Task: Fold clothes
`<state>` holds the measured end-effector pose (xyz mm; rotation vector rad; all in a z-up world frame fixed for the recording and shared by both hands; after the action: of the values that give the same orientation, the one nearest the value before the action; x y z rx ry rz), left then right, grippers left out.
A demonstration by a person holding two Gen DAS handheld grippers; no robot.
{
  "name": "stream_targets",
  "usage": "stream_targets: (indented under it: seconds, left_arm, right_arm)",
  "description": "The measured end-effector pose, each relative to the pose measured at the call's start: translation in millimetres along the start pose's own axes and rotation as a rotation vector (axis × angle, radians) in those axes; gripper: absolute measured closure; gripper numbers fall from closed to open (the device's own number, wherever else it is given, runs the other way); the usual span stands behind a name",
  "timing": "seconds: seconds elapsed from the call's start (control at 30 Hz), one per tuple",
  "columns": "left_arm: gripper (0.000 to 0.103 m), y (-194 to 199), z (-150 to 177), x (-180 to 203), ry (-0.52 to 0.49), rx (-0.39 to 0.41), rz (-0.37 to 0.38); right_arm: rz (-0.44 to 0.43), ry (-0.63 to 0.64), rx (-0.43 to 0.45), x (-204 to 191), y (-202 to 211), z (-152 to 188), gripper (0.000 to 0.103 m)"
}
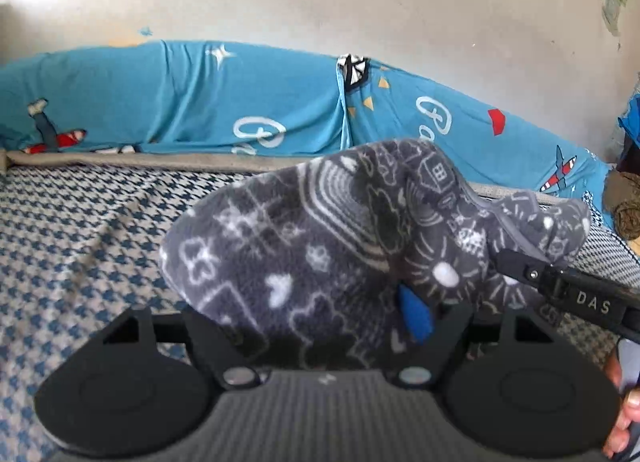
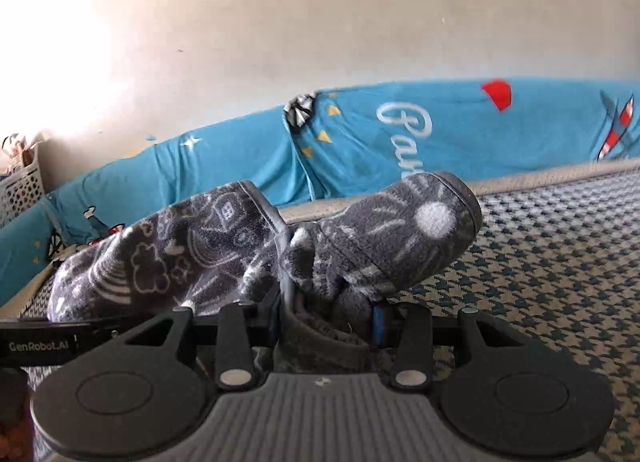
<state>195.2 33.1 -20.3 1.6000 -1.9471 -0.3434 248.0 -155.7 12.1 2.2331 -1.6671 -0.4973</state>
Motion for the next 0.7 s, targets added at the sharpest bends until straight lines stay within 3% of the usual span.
stream_targets:
  seconds: [0.3, 0.7]
  left_arm:
    - [0.029, 52, 14, -16, -0.006, 0.08, -0.03]
    - [0.027, 116, 11, -102, 0.143, 0.23, -0.236]
  right_arm:
    - [-0.014, 0.064, 0.068, -35, 49, -2, 0.062]
    - [-0.192, 0.195, 0.073, -135, 32, -32, 0.062]
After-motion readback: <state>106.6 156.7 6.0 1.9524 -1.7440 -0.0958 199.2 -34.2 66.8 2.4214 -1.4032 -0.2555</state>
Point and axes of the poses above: each gripper's, at about its wrist camera, not at the fingertips, and y roughly against the way its jaws point, x to its right, z to its underside, the point moved 6 cm from there along -y, roughly the way its jaws point, and after that the axes turned 4 degrees about y, right-handed, at the moved point
